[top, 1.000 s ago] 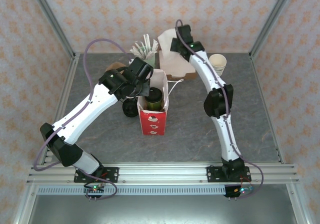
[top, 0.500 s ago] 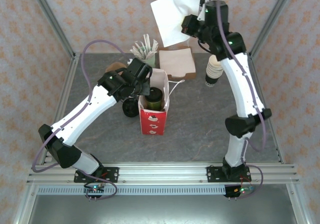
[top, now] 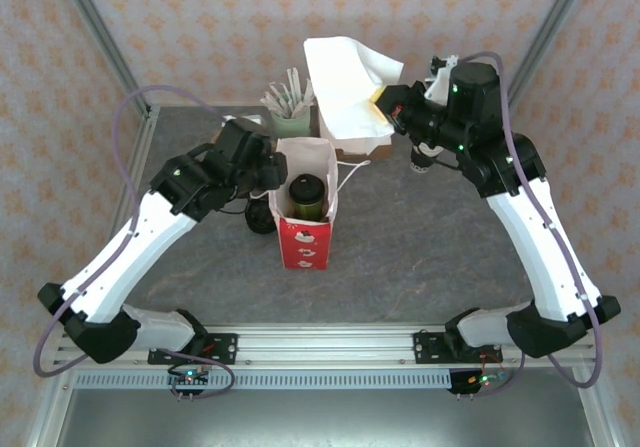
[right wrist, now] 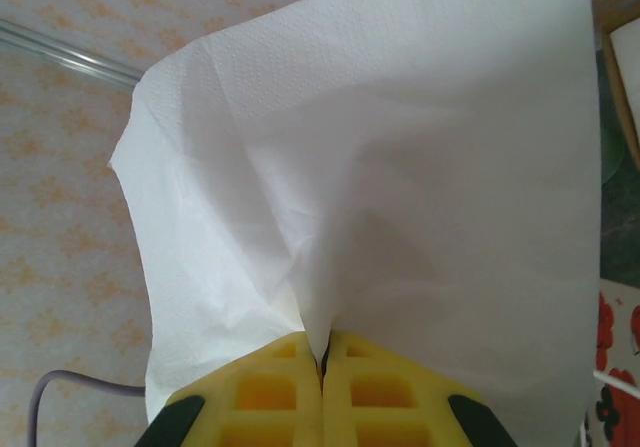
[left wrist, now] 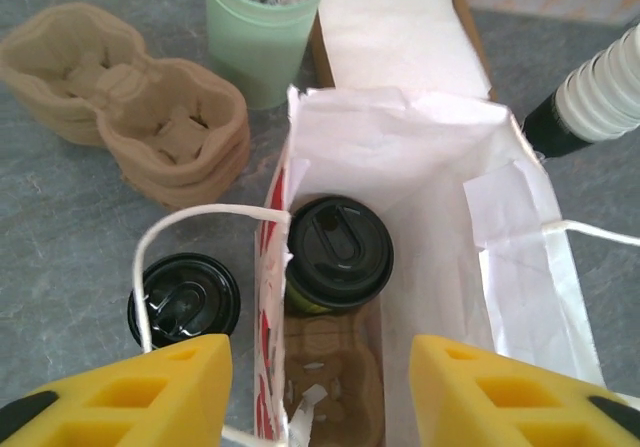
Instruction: Pack the takeout coffee
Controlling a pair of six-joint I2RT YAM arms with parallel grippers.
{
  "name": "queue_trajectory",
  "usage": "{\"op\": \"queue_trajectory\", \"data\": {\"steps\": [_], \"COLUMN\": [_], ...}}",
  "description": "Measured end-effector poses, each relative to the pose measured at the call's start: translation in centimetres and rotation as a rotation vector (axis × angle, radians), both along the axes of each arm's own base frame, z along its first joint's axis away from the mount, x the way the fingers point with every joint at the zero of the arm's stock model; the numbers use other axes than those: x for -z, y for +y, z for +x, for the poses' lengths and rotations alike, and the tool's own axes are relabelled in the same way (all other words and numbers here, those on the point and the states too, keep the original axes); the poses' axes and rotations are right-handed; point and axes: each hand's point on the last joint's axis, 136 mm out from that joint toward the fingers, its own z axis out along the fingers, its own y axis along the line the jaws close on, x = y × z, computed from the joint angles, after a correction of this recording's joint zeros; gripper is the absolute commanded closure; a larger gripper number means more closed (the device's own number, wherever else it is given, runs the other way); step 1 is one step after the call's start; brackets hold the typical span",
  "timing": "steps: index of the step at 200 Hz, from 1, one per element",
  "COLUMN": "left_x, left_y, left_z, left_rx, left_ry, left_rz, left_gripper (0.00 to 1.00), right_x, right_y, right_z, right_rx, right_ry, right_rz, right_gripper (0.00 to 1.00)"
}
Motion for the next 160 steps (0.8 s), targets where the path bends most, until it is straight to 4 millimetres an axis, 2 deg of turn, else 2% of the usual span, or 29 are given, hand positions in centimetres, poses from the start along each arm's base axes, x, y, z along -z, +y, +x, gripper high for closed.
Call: {"op": "queue_trajectory", "data": {"steps": [40,79,136,160], "left_x": [-1.6,-2.6,-1.3,-1.2], "left_y": [3.2,6.6,7.2,7.2], "left_z": [-1.8,-3.4,-4.1,-4.1], "left_rx": [-0.039,-0.105,-0.113,-0.111], "left_ry": [-0.061,-0.110,-0.085,-0.083], "left_rz": [-0.014,-0.012,0.007,0.011], "left_gripper": [0.41,0.39,0.39,0.38], "right_x": [0.0,1.6,4.1,6.0], "right_y": [3.3,6.8,9.1,10.0], "right_z": [-2.7,-4.6,-4.8,-4.2], "right_rx": [-0.086,-0.155,-0.156,-0.143], "right_ry": [0.014,0.052,0.092,0.118], "right_rz": [0.075,0.101,0.104,0.080], "right_gripper": [1.00,1.00,1.00,1.00]}}
